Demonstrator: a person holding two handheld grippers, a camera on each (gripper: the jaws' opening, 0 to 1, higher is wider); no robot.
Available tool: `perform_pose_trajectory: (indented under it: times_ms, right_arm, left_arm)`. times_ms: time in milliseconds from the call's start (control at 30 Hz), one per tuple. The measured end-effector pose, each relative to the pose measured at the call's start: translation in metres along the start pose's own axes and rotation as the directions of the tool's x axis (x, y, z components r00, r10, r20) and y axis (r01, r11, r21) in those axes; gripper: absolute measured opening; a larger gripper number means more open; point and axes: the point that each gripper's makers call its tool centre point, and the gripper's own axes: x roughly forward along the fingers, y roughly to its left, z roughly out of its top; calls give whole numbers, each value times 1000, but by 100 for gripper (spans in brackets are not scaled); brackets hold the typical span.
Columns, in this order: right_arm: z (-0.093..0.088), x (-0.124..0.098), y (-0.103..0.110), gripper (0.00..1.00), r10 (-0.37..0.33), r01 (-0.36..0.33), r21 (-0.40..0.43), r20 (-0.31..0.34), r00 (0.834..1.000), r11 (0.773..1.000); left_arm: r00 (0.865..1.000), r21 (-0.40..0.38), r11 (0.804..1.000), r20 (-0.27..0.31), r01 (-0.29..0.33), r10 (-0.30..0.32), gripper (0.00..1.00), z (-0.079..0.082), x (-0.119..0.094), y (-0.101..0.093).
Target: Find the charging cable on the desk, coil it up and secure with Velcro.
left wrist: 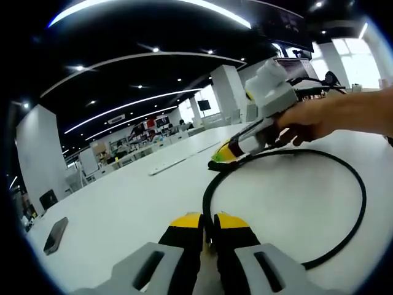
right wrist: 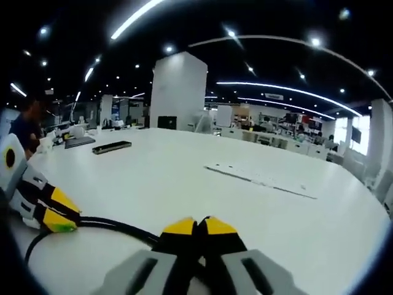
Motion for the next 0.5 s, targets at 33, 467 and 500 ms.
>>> perform_pose_trajectory:
  times_ms: [33,467,500]
  right_arm:
    - [0,0,0,6,1,-1,13,1,1000,1000]
    - [15,-7,6,9,14,-21,87,83,996,996]
    - [18,-8,6,9,15,-24,89,100,995,996]
  left_arm:
    - [1000,0,1000,0,0,0,8,0,0,0]
    - [1000,2,1000,1,0,0,8,0,-1,0]
    - [1000,2,1000,1,0,0,8,0,0,0]
